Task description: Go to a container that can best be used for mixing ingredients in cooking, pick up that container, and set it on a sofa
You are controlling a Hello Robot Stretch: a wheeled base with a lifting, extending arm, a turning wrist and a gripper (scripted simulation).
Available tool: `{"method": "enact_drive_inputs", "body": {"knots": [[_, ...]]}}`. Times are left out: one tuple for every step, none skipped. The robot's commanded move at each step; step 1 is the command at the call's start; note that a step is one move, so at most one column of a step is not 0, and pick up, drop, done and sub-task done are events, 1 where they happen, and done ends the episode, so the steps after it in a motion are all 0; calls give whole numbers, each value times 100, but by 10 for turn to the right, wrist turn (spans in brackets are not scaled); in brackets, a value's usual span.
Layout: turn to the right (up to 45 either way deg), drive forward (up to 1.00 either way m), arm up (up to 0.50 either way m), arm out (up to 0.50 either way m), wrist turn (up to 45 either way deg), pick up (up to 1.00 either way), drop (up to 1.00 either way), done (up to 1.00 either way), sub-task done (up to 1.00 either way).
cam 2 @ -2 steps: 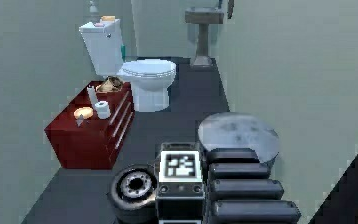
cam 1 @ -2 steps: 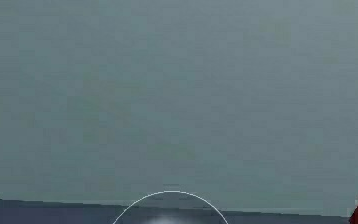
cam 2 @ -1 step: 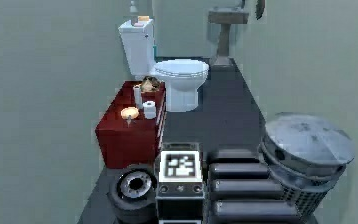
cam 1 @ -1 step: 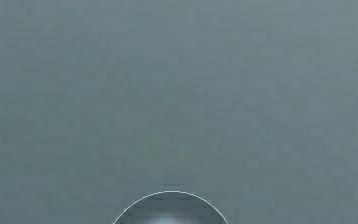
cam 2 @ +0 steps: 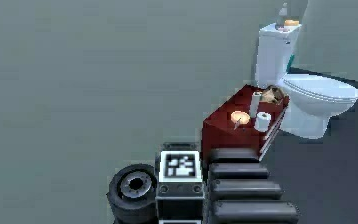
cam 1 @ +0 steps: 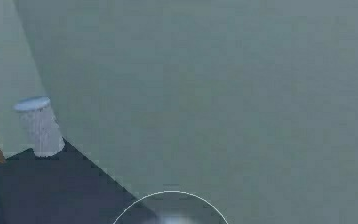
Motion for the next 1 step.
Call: {"method": "enact_drive_inputs", "body": {"knots": [[0, 30, 0, 0, 0, 0, 0, 0, 0]]}}
